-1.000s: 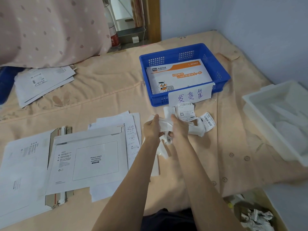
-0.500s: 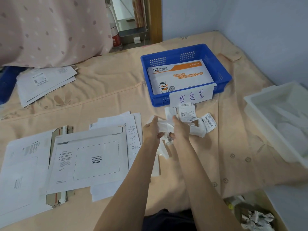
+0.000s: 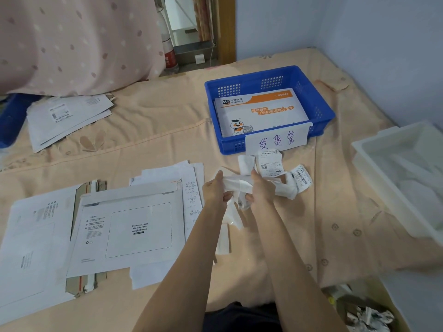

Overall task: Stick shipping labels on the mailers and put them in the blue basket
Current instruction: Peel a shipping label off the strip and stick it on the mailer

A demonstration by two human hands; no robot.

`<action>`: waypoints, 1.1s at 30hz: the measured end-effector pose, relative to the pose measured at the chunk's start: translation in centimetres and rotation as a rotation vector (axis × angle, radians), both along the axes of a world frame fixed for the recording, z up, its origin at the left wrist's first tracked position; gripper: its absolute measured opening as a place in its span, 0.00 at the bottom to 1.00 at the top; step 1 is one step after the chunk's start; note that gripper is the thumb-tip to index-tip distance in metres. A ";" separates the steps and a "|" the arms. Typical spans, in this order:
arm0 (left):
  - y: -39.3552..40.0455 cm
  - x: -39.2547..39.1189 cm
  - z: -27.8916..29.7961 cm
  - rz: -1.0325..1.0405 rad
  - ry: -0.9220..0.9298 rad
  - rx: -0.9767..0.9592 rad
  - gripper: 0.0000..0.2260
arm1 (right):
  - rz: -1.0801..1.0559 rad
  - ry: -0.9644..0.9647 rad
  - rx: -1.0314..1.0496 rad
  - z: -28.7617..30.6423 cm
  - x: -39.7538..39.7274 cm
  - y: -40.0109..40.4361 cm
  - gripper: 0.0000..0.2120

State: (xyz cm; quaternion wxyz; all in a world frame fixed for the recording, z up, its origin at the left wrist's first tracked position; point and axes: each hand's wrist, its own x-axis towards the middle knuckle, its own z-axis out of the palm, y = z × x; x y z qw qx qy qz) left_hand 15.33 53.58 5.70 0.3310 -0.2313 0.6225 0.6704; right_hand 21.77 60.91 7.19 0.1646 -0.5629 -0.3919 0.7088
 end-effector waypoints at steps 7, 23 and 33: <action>-0.1 -0.1 -0.5 0.024 -0.005 0.024 0.14 | 0.024 -0.034 0.007 -0.4 0.1 0.2 0.11; -0.6 -0.5 -0.6 0.051 -0.035 0.030 0.14 | 0.004 -0.059 -0.042 -1.8 0.2 0.8 0.13; -1.2 -1.0 -1.0 0.080 -0.059 0.017 0.13 | -0.007 -0.053 -0.045 -1.8 0.2 0.7 0.11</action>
